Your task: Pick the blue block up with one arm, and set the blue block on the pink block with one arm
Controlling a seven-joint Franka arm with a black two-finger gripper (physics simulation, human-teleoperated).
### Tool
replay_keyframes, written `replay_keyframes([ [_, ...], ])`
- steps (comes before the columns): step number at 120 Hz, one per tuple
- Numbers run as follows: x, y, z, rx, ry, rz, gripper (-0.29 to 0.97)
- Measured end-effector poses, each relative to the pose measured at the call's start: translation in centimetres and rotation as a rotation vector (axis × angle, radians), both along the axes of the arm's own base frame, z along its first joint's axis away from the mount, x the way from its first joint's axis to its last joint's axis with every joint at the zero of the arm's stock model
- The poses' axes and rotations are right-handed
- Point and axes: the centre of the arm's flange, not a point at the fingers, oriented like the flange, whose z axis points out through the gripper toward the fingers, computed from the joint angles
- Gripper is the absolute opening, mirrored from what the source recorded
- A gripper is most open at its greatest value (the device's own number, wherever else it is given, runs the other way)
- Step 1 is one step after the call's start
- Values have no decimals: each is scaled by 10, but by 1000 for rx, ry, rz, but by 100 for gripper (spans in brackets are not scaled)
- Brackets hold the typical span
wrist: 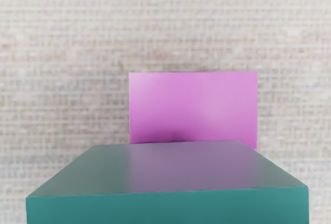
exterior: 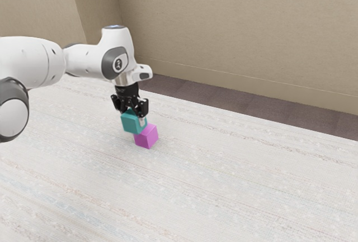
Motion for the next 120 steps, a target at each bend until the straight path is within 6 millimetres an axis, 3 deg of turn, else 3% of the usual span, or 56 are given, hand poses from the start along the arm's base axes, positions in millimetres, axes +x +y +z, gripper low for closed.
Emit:
replay_keyframes([
  [36,21,-15,-5,30,-21,-42,36],
  [120,20,-17,-5,32,-20,-34,36],
])
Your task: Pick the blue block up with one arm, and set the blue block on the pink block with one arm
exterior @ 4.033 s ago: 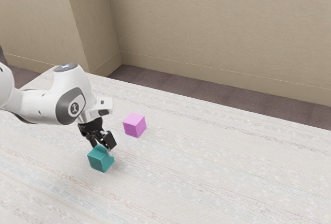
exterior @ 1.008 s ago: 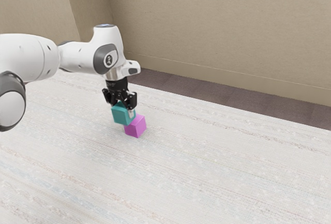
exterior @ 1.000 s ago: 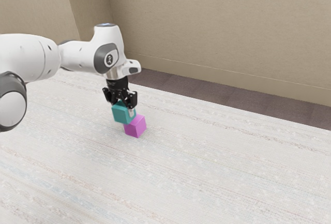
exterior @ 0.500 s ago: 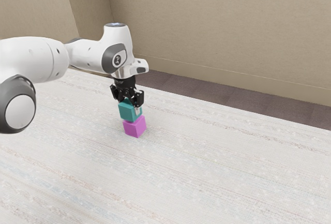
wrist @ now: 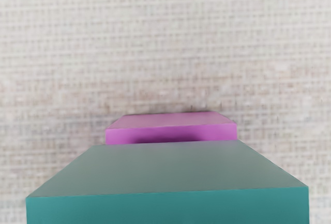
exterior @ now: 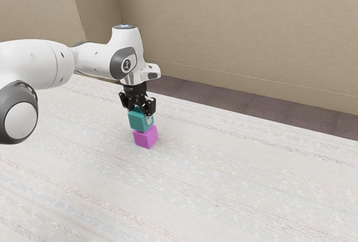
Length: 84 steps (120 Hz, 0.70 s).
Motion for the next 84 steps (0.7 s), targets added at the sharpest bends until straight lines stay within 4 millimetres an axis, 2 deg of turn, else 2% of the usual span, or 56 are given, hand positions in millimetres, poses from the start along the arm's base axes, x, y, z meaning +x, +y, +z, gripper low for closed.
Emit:
replay_keyframes([
  [32,0,0,0,0,-3,6,37],
  [84,0,0,0,-8,-2,9,58],
])
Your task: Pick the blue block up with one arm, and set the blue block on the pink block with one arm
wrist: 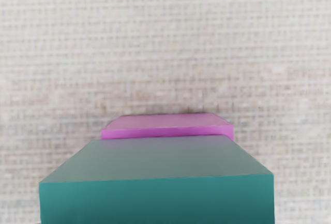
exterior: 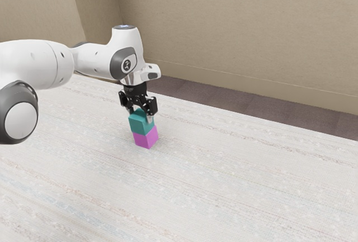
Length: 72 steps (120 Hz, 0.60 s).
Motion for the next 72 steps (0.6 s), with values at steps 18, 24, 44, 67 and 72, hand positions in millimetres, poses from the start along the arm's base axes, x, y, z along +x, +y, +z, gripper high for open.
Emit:
replay_keyframes([
  [18,0,0,5,1,-7,-1,63],
  [24,-1,0,26,2,-32,-1,64],
  [44,-12,1,124,9,-127,-4,66],
  [67,-34,1,178,20,-129,-10,67],
  [72,-42,1,192,23,-124,-11,67],
])
